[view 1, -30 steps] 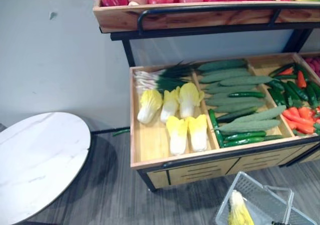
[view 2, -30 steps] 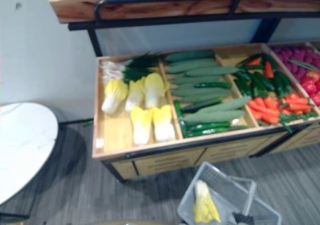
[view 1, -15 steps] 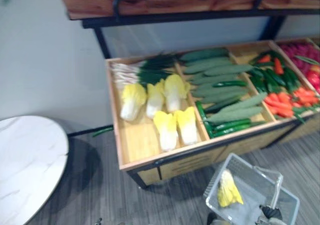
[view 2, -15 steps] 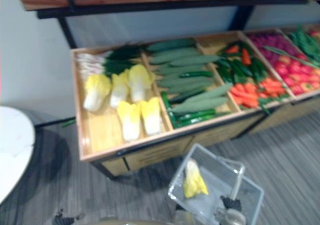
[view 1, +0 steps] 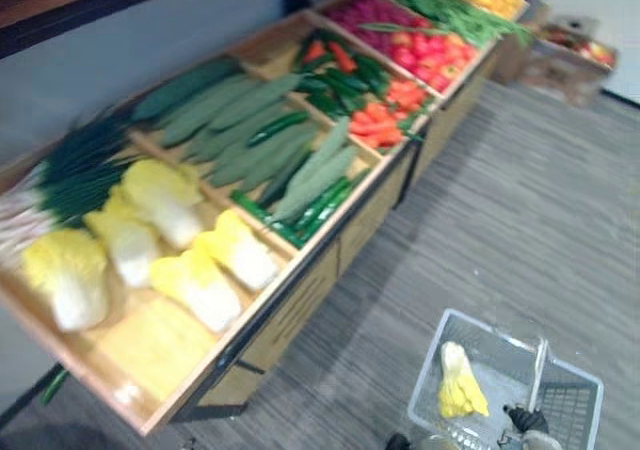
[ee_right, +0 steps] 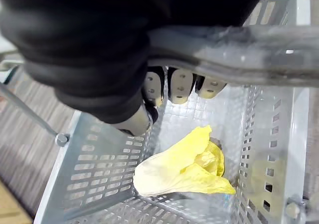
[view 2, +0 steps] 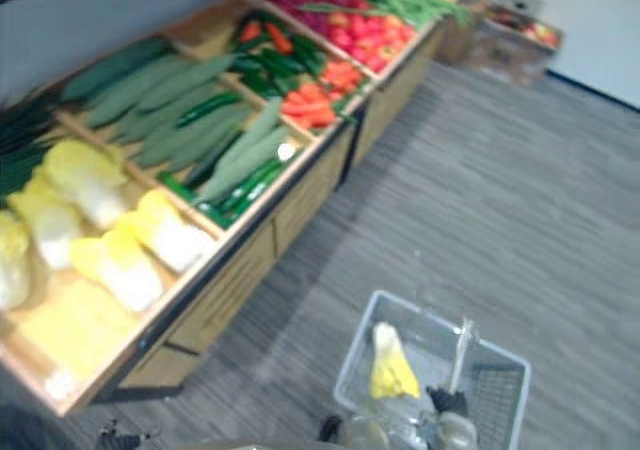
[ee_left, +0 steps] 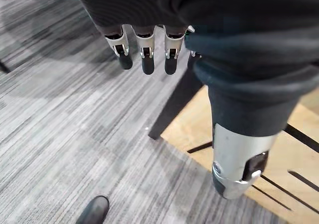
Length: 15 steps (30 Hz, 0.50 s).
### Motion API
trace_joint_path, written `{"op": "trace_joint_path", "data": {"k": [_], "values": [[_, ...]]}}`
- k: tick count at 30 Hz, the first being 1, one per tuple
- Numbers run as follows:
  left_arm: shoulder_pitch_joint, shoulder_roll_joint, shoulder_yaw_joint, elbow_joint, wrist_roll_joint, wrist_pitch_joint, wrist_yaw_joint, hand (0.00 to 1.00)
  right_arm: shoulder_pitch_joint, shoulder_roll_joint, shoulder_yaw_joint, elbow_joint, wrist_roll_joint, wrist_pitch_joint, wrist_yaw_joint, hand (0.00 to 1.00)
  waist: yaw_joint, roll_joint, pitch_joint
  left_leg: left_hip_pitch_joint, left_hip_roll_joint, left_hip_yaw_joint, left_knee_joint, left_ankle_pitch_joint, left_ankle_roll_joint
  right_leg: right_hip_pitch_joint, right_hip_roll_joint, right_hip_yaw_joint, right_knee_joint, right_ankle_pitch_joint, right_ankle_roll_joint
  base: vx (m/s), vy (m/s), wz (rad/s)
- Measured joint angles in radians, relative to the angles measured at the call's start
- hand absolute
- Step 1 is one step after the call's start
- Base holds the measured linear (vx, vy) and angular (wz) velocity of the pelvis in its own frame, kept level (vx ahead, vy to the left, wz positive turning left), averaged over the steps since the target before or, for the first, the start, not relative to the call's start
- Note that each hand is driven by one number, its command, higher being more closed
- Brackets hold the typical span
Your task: Pick vegetable in the basket
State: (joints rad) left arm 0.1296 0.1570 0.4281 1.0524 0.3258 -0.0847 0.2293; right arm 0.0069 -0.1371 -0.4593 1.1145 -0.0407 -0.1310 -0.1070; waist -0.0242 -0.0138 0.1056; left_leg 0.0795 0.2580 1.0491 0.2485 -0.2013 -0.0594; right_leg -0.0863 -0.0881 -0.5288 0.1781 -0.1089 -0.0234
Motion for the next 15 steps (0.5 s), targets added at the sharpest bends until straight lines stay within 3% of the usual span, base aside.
{"op": "trace_joint_path", "data": {"k": [3, 5, 6, 7, 8, 9, 10, 11, 12, 13, 14, 15], "values": [[-0.037, -0.019, -0.045, 0.001, 0.001, -0.001, -0.002, 0.0, 0.003, 0.001, -0.002, 0.002, 0.0, 0.015, -0.015, 1.0, -0.004, 0.0, 0.001, -0.003, 0.023, 0.023, 0.065, 0.005, -0.009, 0.022, 0.028, 0.039, -0.099, 0.005, 0.008, -0.03, -0.16, -0.65], [-0.05, -0.033, -0.077, 0.002, 0.003, -0.001, -0.006, 0.0, 0.023, 0.002, -0.002, 0.002, 0.001, 0.017, -0.017, 1.0, -0.009, 0.0, 0.004, -0.001, 0.097, 0.004, 0.223, 0.017, -0.002, 0.074, 0.039, 0.045, -0.127, 0.006, 0.006, -0.05, -0.063, -0.17], [-0.049, -0.042, -0.088, 0.007, 0.004, -0.002, -0.009, 0.0, 0.031, -0.002, 0.003, 0.002, 0.0, 0.016, -0.018, 1.0, -0.009, -0.011, 0.011, -0.012, 0.14, 0.0, 0.315, 0.01, -0.012, 0.1, 0.039, 0.06, -0.131, 0.007, 0.005, -0.04, -0.028, -0.16], [-0.049, -0.048, -0.089, 0.011, 0.004, -0.002, -0.011, 0.0, 0.032, -0.003, 0.008, 0.002, 0.0, 0.016, -0.018, 1.0, -0.008, -0.008, 0.009, -0.019, 0.149, -0.013, 0.317, -0.001, -0.024, 0.104, 0.04, 0.069, -0.13, 0.007, 0.005, -0.04, 0.001, -0.45], [-0.047, -0.051, -0.089, 0.015, 0.006, -0.001, -0.015, 0.0, 0.024, -0.017, 0.022, 0.001, -0.001, 0.012, -0.018, 1.0, -0.006, 0.014, 0.008, -0.018, 0.172, -0.033, 0.337, 0.041, -0.003, 0.111, 0.05, 0.097, -0.127, 0.006, 0.005, -0.02, 0.008, -0.55], [-0.044, -0.048, -0.089, 0.019, 0.008, 0.0, -0.015, 0.0, 0.023, -0.018, 0.036, 0.001, -0.001, 0.012, -0.017, 1.0, -0.002, 0.014, 0.009, -0.016, 0.184, -0.049, 0.368, 0.051, -0.002, 0.113, 0.053, 0.111, -0.127, 0.006, 0.006, -0.04, 0.019, -0.74], [-0.037, -0.043, -0.088, 0.026, 0.01, 0.0, -0.015, 0.0, 0.015, -0.017, 0.053, 0.0, -0.001, 0.007, -0.015, 1.0, -0.001, 0.015, 0.018, -0.028, 0.192, -0.109, 0.433, 0.083, 0.026, 0.12, 0.053, 0.143, -0.127, 0.005, 0.006, -0.02, 0.026, -0.86], [-0.016, -0.045, -0.087, 0.037, 0.012, 0.0, -0.015, 0.0, 0.007, -0.018, 0.075, -0.001, -0.002, 0.003, -0.015, 1.0, -0.001, 0.013, 0.026, -0.062, 0.182, -0.251, 0.503, 0.138, 0.061, 0.136, 0.052, 0.195, -0.128, 0.005, 0.006, 0.01, 0.063, -0.95], [-0.005, -0.048, -0.088, 0.042, 0.012, 0.001, -0.016, 0.0, 0.005, -0.019, 0.078, -0.005, -0.002, -0.001, -0.014, 1.0, 0.003, 0.004, 0.034, -0.103, 0.165, -0.342, 0.536, 0.166, 0.067, 0.141, 0.04, 0.229, -0.127, 0.005, 0.007, 0.06, 0.136, -1.26], [0.01, -0.063, -0.084, 0.042, 0.008, -0.002, -0.015, 0.0, -0.014, -0.021, 0.085, -0.007, -0.004, -0.004, -0.014, 1.0, 0.017, 0.005, 0.038, -0.147, 0.084, -0.538, 0.521, 0.093, 0.02, 0.135, 0.026, 0.299, -0.123, 0.008, 0.014, 0.07, 0.161, -1.16], [0.013, -0.067, -0.085, 0.043, 0.01, -0.001, -0.015, 0.0, -0.017, -0.023, 0.088, -0.006, -0.005, -0.004, -0.014, 1.0, 0.024, 0.005, 0.038, -0.157, 0.04, -0.616, 0.483, 0.045, 0.006, 0.125, 0.017, 0.328, -0.119, 0.011, 0.02, 0.07, 0.239, -1.63], [0.023, -0.066, -0.088, 0.043, 0.01, 0.0, -0.014, 0.0, -0.029, -0.019, 0.107, -0.006, -0.025, -0.004, -0.013, 1.0, 0.03, 0.006, 0.039, -0.177, -0.035, -0.752, 0.372, -0.03, -0.012, 0.108, 0.009, 0.405, -0.12, 0.016, 0.026, 0.04, 0.197, -1.28]]}}
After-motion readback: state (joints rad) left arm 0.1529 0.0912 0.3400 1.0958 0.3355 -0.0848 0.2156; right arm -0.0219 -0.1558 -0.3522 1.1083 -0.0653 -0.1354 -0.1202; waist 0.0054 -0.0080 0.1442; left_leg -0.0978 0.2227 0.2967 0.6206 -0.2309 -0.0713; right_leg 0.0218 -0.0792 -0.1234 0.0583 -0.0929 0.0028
